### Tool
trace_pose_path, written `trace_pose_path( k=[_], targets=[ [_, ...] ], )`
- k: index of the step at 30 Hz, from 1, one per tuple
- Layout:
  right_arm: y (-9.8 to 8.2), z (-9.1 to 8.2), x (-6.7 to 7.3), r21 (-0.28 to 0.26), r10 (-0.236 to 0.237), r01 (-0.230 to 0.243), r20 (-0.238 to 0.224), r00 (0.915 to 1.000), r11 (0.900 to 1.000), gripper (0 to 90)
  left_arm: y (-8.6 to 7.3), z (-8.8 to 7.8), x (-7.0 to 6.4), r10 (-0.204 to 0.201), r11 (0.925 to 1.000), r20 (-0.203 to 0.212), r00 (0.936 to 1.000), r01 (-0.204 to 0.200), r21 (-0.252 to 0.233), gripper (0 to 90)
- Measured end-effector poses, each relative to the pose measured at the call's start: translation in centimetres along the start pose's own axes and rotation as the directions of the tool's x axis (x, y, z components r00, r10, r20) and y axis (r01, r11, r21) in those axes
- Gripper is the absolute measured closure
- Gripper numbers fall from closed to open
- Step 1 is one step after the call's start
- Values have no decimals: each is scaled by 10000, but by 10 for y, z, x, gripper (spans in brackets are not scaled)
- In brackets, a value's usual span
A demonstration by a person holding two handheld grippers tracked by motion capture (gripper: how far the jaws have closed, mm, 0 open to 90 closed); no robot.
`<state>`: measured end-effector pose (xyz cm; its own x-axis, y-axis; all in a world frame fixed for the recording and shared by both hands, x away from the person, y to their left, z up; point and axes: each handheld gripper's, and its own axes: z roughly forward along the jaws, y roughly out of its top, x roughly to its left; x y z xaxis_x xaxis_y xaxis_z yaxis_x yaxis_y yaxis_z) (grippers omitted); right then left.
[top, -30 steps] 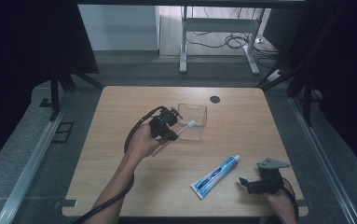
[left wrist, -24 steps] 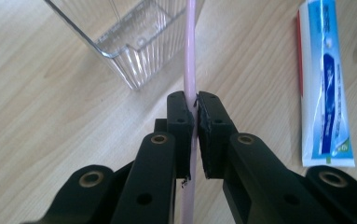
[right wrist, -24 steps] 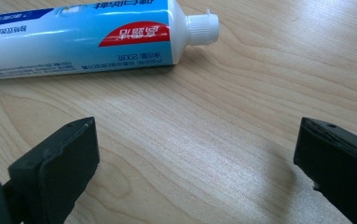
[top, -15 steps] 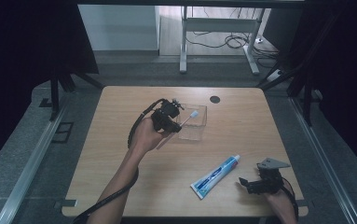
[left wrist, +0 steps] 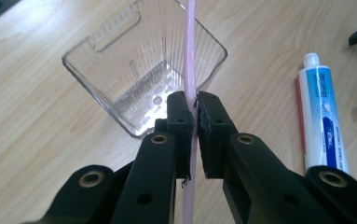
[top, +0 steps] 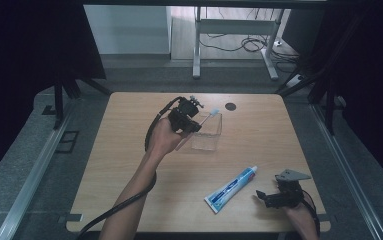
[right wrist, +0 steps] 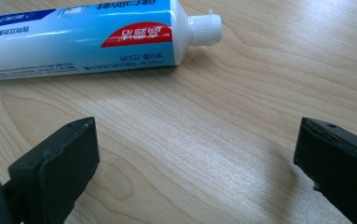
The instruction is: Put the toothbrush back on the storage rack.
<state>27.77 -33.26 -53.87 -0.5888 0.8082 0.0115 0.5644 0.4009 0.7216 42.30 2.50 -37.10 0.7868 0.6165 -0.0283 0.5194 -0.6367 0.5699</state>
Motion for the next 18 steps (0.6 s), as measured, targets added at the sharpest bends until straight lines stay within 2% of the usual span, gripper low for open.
trace_pose_path(
  k=[14, 18],
  targets=[
    [0, 0, -1, -49, 71, -71, -114, 9999, 10000, 0, 24, 6, -1, 135, 9981, -11, 9999, -135, -599, 842],
    [0, 0, -1, -53, 67, -68, -149, 9999, 10000, 0, 29, 8, 2, -91, 9965, 146, 9999, 103, -834, 842]
  ],
)
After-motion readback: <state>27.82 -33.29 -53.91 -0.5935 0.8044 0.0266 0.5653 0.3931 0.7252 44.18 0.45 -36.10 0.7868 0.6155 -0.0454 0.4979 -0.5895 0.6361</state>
